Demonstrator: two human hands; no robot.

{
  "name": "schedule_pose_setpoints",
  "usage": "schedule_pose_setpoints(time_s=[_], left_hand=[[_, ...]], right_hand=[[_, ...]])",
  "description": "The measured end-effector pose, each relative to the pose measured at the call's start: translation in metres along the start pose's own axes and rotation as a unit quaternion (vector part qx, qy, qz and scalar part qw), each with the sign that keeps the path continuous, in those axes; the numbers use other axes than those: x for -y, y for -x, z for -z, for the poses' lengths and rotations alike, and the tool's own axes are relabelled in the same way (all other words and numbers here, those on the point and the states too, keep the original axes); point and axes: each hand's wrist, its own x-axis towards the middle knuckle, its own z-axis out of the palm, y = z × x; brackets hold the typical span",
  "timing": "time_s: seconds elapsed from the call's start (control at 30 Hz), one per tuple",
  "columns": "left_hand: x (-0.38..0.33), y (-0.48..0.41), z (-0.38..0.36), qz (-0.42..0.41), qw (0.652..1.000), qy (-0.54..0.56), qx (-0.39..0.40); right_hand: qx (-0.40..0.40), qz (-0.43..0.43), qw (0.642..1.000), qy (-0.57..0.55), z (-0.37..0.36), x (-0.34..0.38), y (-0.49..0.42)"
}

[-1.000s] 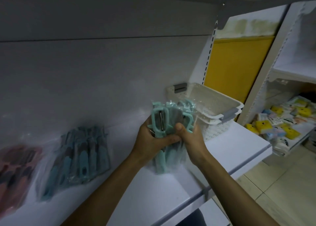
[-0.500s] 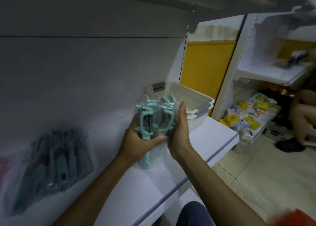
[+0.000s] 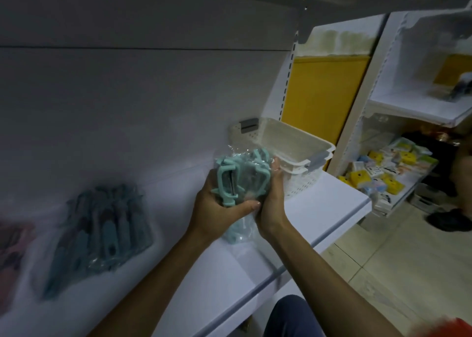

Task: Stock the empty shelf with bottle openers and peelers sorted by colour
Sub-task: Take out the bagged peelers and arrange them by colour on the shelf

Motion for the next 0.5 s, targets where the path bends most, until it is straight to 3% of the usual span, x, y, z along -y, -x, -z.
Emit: schedule_pose_setpoints(time_s=[0.1, 0.23, 0.33, 0.43, 0.5], left_hand=[[-0.001, 0.0, -0.002, 0.028, 1.0, -0.004, 0.002], [-0.007, -0.025, 0.008, 0.082, 0.997, 0.002, -0.01], [0.005, -0.051, 0.017, 0.172, 0.984, 0.007, -0.036], [0.022, -0.074, 0.021, 0.271, 0.963, -0.013, 0.01], [0.026, -0.083, 0.028, 0.344, 0.934, -0.085, 0.039]], right_hand=[[0.003, -0.017, 1.0, 0.026, -0.002, -0.005, -0.001], [0.061, -0.048, 0.986, 0.148, -0.012, 0.003, -0.023], [0.101, -0.095, 0.958, 0.249, -0.021, -0.01, -0.056], [0.119, -0.178, 0.929, 0.303, -0.031, -0.026, -0.089], [0.138, -0.236, 0.907, 0.321, -0.033, -0.035, -0.104]])
